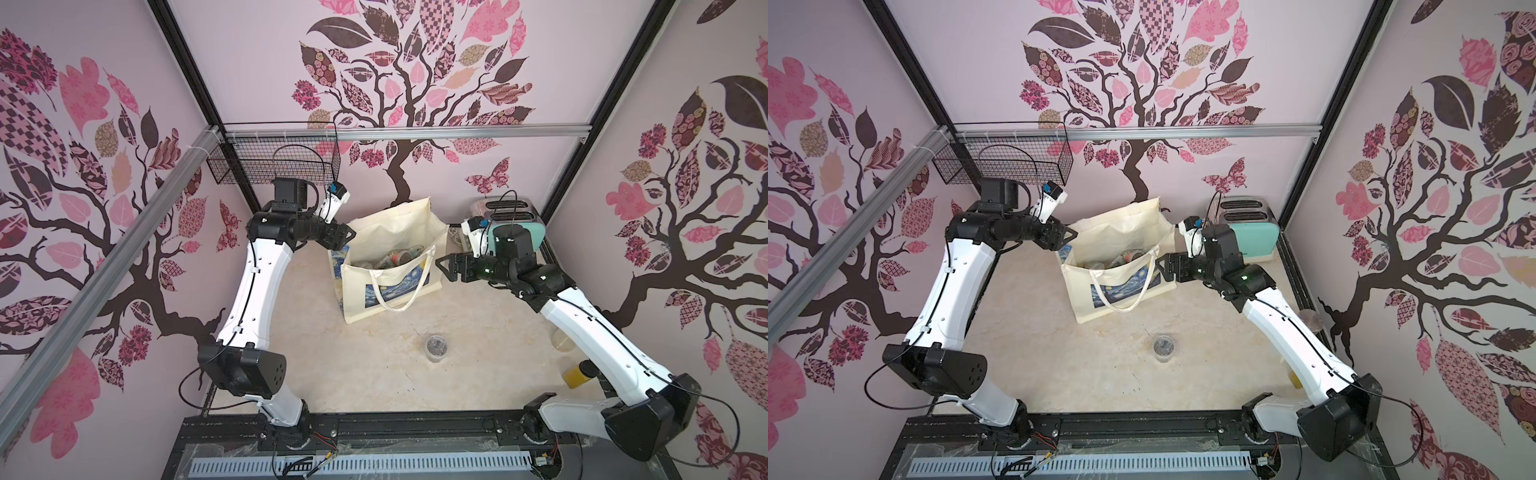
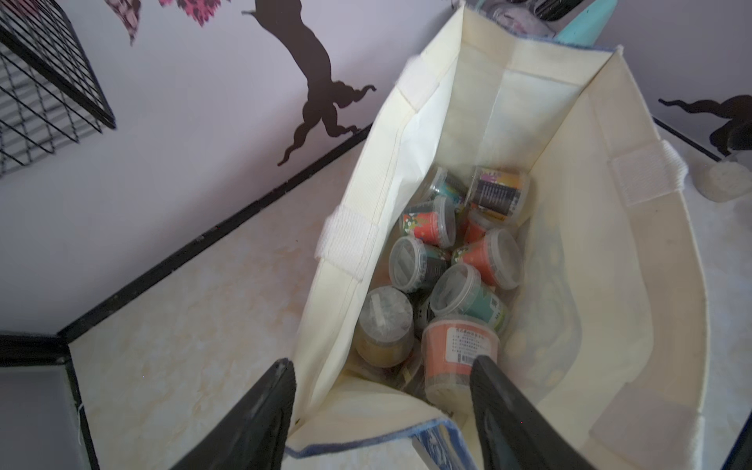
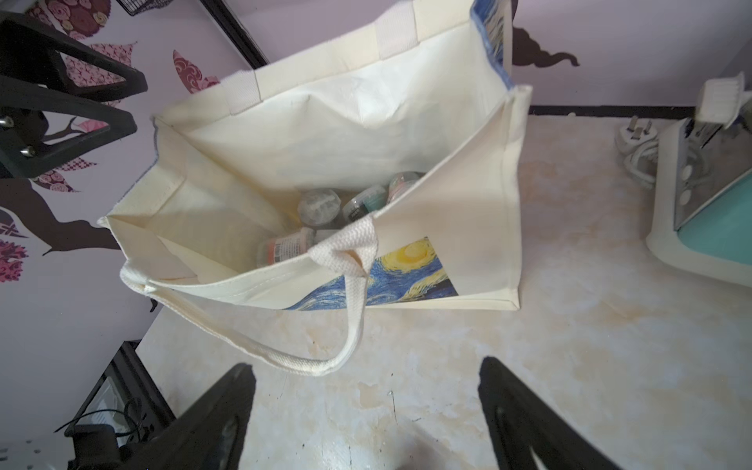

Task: Take out the seed jars from the canvas bag
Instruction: Place the canvas bag at the center of the board, then pick up the canvas bag from the center of the board.

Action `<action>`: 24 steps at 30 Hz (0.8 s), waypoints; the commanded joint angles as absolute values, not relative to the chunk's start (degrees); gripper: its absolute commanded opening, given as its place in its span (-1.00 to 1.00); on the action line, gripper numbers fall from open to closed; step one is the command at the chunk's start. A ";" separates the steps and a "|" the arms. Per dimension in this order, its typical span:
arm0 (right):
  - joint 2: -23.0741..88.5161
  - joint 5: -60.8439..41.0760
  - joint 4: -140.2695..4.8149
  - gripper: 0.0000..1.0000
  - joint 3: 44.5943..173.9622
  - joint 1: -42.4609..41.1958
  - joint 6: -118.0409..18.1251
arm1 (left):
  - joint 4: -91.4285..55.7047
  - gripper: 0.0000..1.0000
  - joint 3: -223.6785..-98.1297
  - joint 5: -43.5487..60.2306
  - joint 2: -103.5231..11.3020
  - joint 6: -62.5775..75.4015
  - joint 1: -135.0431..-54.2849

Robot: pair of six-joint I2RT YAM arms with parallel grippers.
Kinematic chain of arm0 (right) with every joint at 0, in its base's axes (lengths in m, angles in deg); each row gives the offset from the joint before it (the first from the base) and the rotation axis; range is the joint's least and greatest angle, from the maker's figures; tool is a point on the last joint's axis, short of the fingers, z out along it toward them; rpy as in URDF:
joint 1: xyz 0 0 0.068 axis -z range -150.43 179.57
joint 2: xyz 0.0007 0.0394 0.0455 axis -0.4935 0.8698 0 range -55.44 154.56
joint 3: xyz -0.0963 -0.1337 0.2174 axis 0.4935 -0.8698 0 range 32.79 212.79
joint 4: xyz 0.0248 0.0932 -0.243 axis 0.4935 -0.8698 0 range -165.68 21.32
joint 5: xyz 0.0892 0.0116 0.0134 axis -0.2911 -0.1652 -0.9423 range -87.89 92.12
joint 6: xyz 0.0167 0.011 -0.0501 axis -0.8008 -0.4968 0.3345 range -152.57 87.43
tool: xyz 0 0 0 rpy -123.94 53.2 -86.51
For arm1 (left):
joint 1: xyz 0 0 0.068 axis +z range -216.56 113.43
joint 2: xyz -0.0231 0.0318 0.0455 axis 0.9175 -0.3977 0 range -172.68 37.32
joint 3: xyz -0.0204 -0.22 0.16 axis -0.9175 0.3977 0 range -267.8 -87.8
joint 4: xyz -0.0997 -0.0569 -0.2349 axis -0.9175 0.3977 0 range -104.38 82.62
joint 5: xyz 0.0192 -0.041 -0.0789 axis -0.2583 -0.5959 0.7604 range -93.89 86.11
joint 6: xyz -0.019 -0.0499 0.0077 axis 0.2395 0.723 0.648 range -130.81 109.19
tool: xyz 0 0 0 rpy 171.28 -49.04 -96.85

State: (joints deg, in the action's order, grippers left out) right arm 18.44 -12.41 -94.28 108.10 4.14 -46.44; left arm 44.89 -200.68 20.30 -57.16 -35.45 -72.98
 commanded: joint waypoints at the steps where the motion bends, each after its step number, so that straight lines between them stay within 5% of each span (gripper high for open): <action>1: 21.54 -7.51 -96.89 0.81 112.21 3.92 -44.32 | 44.92 0.55 -204.12 21.95 -60.26 -37.71 -73.22; 6: 21.95 -6.64 -97.37 0.82 113.50 3.82 -43.99 | 46.98 0.94 -210.98 22.67 -66.38 -38.10 -73.16; 14: 20.41 -6.59 -97.36 0.83 111.47 3.89 -44.08 | 54.89 0.96 -222.34 25.65 -77.35 -42.12 -73.25; 24: 21.28 -10.28 -97.24 0.83 113.17 3.84 -44.73 | 58.39 0.46 -225.42 21.91 -82.24 -45.80 -74.70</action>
